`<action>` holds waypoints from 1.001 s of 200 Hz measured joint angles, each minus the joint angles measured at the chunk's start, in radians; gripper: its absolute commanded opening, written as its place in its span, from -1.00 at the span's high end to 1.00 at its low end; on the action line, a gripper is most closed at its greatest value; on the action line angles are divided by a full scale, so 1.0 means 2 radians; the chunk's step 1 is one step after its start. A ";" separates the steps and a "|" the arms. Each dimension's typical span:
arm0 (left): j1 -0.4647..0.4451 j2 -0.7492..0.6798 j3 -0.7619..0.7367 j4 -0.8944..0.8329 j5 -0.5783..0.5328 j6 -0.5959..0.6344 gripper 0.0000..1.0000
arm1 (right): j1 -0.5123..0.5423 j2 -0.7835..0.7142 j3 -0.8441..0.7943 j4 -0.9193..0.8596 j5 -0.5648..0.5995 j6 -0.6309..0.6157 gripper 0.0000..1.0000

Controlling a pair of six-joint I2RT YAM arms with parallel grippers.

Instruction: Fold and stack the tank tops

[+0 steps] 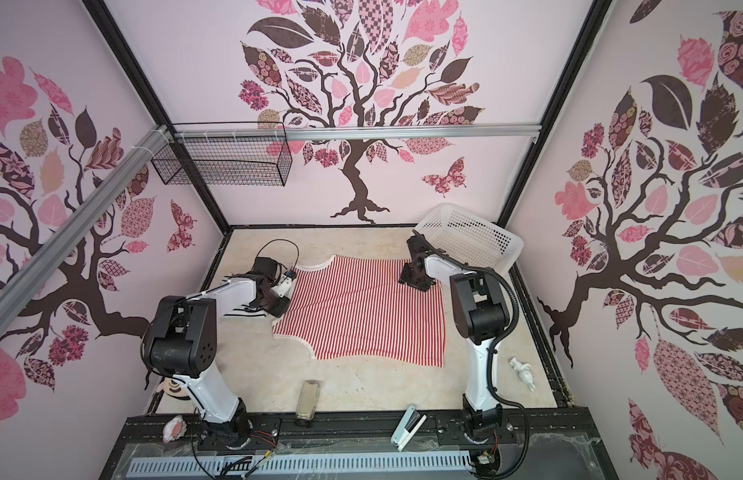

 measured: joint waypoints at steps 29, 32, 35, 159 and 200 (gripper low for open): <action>0.001 -0.007 -0.007 -0.001 -0.006 0.002 0.27 | 0.016 0.037 0.062 -0.019 -0.002 -0.008 -0.17; 0.001 -0.007 -0.007 -0.001 -0.007 0.002 0.27 | 0.018 0.040 0.065 -0.019 -0.002 -0.008 -0.17; 0.001 -0.007 -0.007 -0.001 -0.008 0.002 0.27 | 0.020 0.041 0.067 -0.020 -0.002 -0.009 -0.17; 0.001 -0.035 -0.008 -0.037 -0.074 0.017 0.26 | 0.014 -0.141 -0.058 -0.063 0.063 -0.019 -0.20; -0.005 -0.119 -0.007 -0.064 -0.012 0.015 0.19 | 0.019 -0.203 -0.162 -0.043 0.039 -0.011 -0.20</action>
